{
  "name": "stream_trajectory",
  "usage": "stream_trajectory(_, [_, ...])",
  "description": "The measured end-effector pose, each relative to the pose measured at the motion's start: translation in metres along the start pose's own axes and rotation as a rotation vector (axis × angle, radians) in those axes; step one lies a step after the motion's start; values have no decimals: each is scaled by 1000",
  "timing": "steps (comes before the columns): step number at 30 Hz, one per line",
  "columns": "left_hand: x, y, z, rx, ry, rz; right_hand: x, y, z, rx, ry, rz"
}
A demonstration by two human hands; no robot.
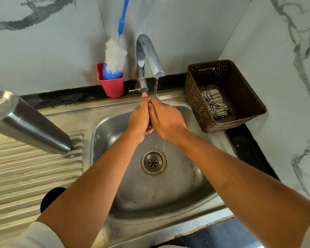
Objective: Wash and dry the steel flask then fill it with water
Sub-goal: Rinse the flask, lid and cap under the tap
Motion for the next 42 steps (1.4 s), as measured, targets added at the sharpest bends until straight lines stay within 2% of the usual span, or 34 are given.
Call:
stream_trajectory(3, [1, 1, 3, -8, 117, 71, 6, -2, -3, 70, 135, -53])
stream_trajectory(5, [1, -1, 8, 38, 86, 42, 5, -6, -8, 13, 87, -42])
stream_trajectory(6, [-1, -4, 11, 44, 1, -2, 1, -9, -11, -84, -20, -30])
stream_trajectory(8, [-2, -8, 16, 12, -190, -102, -10, -17, -18, -434, -344, 55])
stream_trajectory(10, [-1, -13, 17, 47, -232, -97, -14, -18, -18, -691, -581, 136])
stream_trajectory(11, [-1, -14, 17, 98, -189, -73, -13, -15, -18, -696, -585, 125])
stream_trajectory(12, [-3, -14, 16, 158, -122, -51, -10, -12, -16, -640, -510, 67])
stream_trajectory(14, [-11, -10, 13, 315, 69, -7, 0, -7, -12, -542, -266, -89])
stream_trajectory(16, [-16, -6, 11, 472, 229, 61, 8, -11, -13, -600, -133, -112])
stream_trajectory(17, [-18, -5, 13, 505, 254, 84, 10, -13, -15, -657, -137, -97])
stream_trajectory(21, [-22, -9, 27, 456, 195, 129, 8, -7, -20, -938, -273, 0])
stream_trajectory(26, [-30, -7, 29, 393, 193, 202, 14, -6, -23, -1116, -300, 30])
stream_trajectory(32, [-25, -9, 24, 388, 135, 282, 6, -8, -26, -1023, -297, 3])
stream_trajectory(37, [-20, -9, 21, 473, 203, 256, 9, -9, -20, -912, -280, 44])
stream_trajectory(40, [-15, -16, 23, 445, 190, 260, 8, -8, -19, -810, -314, -24])
stream_trajectory(42, [-14, -19, 22, 456, 187, 292, 5, -9, -23, -827, -335, -55])
Point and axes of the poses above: each hand's wrist, its own x-axis away from the middle knuckle, its own y-axis out of the back of the hand, z = x × y, the point moved 2 cm from there along -x, towards the middle knuckle
